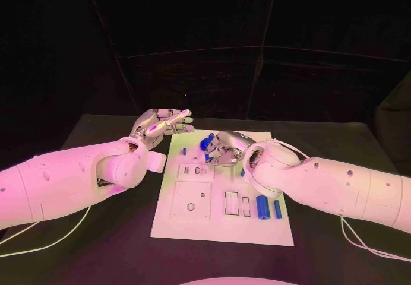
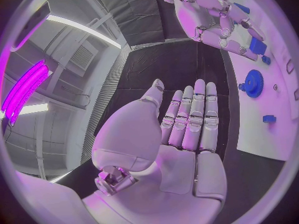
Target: Assemble the parts on the task board
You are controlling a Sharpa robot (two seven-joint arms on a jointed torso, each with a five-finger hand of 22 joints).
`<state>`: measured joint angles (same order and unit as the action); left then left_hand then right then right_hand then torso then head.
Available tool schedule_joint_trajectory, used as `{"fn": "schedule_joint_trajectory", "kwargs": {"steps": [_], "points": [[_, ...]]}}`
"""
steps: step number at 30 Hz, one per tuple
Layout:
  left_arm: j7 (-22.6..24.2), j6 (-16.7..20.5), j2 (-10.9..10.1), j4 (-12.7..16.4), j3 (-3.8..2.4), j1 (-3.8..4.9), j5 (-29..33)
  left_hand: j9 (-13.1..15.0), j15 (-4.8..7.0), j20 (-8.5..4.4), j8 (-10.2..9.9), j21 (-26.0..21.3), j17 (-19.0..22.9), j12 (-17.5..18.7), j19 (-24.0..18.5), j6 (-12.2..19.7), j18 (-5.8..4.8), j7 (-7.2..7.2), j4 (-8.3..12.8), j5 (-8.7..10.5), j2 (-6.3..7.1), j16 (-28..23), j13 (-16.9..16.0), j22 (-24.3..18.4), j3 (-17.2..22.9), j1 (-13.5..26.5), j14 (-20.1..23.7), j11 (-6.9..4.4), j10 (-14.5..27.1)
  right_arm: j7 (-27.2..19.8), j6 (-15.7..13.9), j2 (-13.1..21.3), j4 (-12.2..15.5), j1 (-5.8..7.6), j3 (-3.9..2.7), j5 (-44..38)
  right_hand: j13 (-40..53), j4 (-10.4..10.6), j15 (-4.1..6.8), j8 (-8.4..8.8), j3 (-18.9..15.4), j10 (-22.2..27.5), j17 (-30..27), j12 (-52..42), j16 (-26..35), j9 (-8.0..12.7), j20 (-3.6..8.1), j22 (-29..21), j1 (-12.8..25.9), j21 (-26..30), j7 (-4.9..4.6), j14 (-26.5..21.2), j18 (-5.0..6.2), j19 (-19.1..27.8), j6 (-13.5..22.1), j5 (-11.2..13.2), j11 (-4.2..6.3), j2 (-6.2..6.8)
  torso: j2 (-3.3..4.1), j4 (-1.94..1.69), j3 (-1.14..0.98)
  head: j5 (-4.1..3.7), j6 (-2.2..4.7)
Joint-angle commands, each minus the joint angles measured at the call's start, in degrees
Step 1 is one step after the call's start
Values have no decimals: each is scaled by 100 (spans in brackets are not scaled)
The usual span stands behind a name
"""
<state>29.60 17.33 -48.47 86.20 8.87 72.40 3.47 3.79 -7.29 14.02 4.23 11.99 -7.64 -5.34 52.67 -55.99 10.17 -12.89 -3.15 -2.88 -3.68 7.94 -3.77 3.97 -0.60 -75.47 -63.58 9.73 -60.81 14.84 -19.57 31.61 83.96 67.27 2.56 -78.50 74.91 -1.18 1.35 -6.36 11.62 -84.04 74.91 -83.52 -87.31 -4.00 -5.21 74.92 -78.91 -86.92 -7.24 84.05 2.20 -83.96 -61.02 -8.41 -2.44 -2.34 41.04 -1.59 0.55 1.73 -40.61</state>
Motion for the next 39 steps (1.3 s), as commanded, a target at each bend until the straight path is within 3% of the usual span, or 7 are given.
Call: {"fn": "schedule_joint_trajectory", "kwargs": {"steps": [1, 5, 10, 20, 34, 39], "points": [[52, 0, 22, -33, -6, 20, 99, -7, -8, -11, -30, -31, -9, 24, 32, -19, 40, -17, 28, -4, -34, -20, 8, -6, 0, -41, -28, 16, -9, 352, 147, -89, -44, -37, 17, -386, 968, -6, 17, -32, 45, -254, 833, 55, 20, -3, 22, 822, 61, -21, 3, 452, -51, -76, -47, -3, 9, 23, 8, 8, 4, 20, -12], [50, -29, 46, -76, -6, 29, 148, -7, -9, -10, -31, -33, -8, 25, 32, -18, 39, -16, 33, -4, -35, -23, 8, -7, 2, -44, -27, 16, -9, 467, 141, -217, -115, -124, 36, -523, 964, -9, 16, -24, 56, -251, 833, 62, 21, 0, 21, 820, 78, -20, -1, 452, -51, -74, -38, -24, 6, 45, 6, -10, -11, 29, -29], [46, -43, 54, -89, -6, 34, 165, -7, -9, -10, -31, -33, -8, 25, 32, -18, 39, -16, 33, -4, -35, -23, 8, -7, 2, -44, -27, 16, -9, 508, 147, -288, -152, -180, 42, -587, 968, -9, 14, -20, 61, -253, 833, 58, 21, 1, 21, 821, 96, -20, -3, 452, -51, -74, -35, -35, 5, 64, 5, -5, -19, 39, -48], [35, -57, 61, -90, -6, 36, 174, -7, -10, -10, -31, -36, -8, 27, 31, -18, 39, -16, 39, -3, -37, -27, 8, -7, 4, -47, -25, 16, -9, 488, 279, -339, -159, -231, 46, -636, 964, -3, 10, -6, 67, -250, 829, 66, 24, 4, 18, 819, 151, -18, -10, 451, -50, -72, -23, -26, -1, 120, 3, 10, -23, 64, -70], [25, -69, 69, -100, -5, 36, 175, -7, -10, -10, -31, -36, -8, 27, 31, -18, 39, -16, 39, -3, -37, -27, 8, -7, 4, -47, -25, 16, -9, 468, 420, -386, -204, -270, 46, -661, 961, -5, 8, 4, 71, -247, 827, 70, 26, 7, 16, 815, 167, -16, -14, 450, -49, -69, -10, -29, -4, 144, 2, 3, -15, 64, -91], [17, -76, 69, -99, -5, 36, 175, -7, -10, -10, -31, -36, -8, 27, 31, -18, 39, -16, 39, -3, -37, -27, 8, -7, 4, -47, -25, 16, -9, 463, 499, -388, -209, -280, 46, -677, 961, -2, -3, 36, 63, -246, 829, 72, 25, 14, 9, 811, 228, -13, -34, 451, -48, -65, 33, -20, -20, 226, 1, 7, -13, 63, -102]]}}
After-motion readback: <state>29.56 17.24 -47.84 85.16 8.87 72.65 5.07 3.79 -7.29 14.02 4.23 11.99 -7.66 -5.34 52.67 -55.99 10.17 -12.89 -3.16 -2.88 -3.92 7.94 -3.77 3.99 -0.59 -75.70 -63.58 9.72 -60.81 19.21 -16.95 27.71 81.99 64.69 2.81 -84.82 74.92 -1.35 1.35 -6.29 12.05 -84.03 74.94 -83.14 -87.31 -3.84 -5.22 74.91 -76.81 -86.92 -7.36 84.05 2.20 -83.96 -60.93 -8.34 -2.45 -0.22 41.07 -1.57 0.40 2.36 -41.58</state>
